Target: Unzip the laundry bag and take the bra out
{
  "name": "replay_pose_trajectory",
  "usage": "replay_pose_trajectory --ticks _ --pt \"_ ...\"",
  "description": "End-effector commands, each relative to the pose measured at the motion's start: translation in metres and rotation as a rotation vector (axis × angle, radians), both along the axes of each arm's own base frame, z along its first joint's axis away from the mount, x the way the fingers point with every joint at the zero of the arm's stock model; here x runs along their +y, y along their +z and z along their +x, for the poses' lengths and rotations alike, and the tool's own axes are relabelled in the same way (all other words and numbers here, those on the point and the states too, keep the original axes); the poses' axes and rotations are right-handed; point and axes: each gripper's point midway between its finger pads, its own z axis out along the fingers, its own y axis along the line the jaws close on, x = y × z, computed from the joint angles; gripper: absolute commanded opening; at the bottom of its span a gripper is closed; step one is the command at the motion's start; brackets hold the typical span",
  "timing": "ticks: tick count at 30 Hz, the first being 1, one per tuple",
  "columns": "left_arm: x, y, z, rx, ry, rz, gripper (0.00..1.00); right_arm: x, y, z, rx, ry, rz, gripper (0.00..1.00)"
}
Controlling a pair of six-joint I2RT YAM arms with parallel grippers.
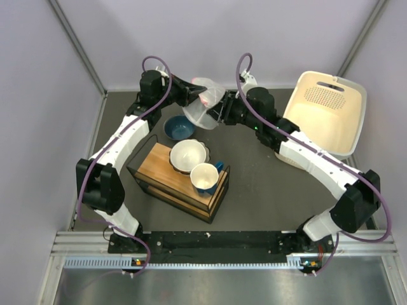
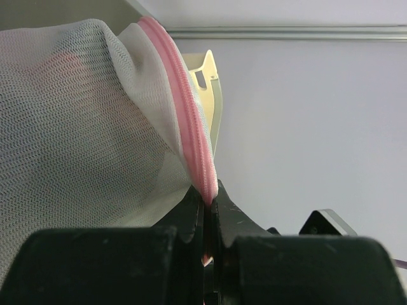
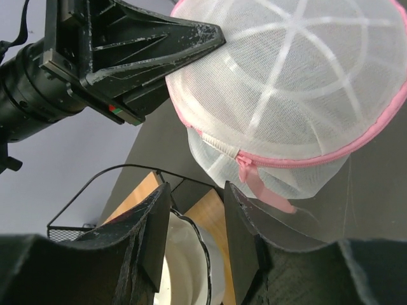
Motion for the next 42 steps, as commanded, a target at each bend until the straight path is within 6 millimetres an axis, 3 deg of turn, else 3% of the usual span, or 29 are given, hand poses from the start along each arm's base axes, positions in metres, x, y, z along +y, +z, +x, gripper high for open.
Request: replay_pose_trajectory --ticks 1,22,34,42 --pt "0.006 0.052 -0.013 -0.142 0.003 -0.037 0.0 0.012 0.004 -0.004 0.004 0.032 0.053 0.4" --pt "0.007 0.051 -0.013 -0.141 0.006 -0.036 0.0 0.012 -0.012 0.007 0.028 -0.006 0.025 0.44" --pt "0.008 0.052 -0.014 -0.143 0.007 -0.036 0.0 0.016 0.002 0.02 0.005 -0.022 0.041 0.45" --pt "0.008 0.052 -0.015 -0.143 0.006 -0.036 0.0 0.009 0.005 0.025 0.001 -0.05 0.051 0.39"
